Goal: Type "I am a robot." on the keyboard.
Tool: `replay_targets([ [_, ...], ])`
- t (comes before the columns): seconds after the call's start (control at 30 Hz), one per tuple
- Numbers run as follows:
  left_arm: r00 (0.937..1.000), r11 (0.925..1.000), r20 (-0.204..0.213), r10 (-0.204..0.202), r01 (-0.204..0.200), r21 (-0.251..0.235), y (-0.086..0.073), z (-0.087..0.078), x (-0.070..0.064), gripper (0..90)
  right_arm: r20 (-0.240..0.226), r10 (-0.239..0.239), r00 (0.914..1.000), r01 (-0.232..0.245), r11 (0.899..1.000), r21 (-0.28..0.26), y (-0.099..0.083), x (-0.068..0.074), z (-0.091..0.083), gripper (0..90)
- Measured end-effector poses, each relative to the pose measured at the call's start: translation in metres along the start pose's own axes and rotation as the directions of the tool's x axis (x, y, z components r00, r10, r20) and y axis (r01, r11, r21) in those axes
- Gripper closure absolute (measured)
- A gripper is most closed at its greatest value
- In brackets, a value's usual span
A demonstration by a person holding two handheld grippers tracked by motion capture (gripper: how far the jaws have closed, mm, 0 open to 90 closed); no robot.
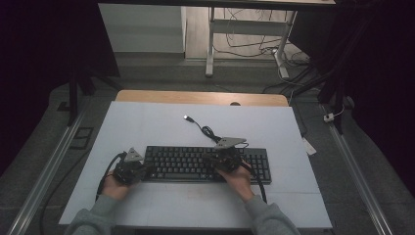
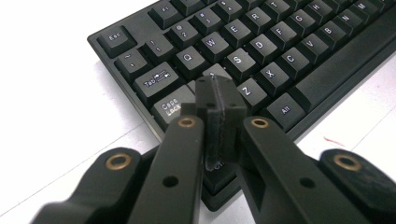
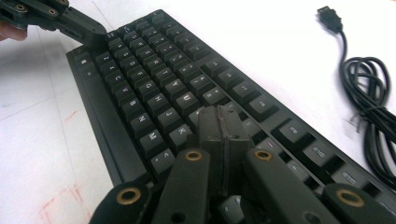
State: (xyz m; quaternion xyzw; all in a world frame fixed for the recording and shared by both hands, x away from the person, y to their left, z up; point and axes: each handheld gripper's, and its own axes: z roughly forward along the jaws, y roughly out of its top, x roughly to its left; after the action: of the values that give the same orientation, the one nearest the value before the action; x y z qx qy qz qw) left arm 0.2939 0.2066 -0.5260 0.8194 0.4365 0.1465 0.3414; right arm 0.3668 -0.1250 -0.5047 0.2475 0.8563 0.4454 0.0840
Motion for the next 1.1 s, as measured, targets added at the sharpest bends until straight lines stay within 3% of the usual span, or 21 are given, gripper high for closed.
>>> replay_targets([
  [0.53,0.9999,0.9998,-0.004,0.017,-0.017,0.010,0.000,0.003,-0.002,88.7,-0.013,-0.020,0.9997,0.021,0.999,0.040,0.014,0.009,0.034,89.9],
  [1.1,0.9999,0.9999,0.000,0.011,-0.011,0.009,0.000,0.003,-0.001,88.7,0.023,-0.048,0.9986,0.046,0.995,0.083,0.013,0.008,0.044,90.0],
])
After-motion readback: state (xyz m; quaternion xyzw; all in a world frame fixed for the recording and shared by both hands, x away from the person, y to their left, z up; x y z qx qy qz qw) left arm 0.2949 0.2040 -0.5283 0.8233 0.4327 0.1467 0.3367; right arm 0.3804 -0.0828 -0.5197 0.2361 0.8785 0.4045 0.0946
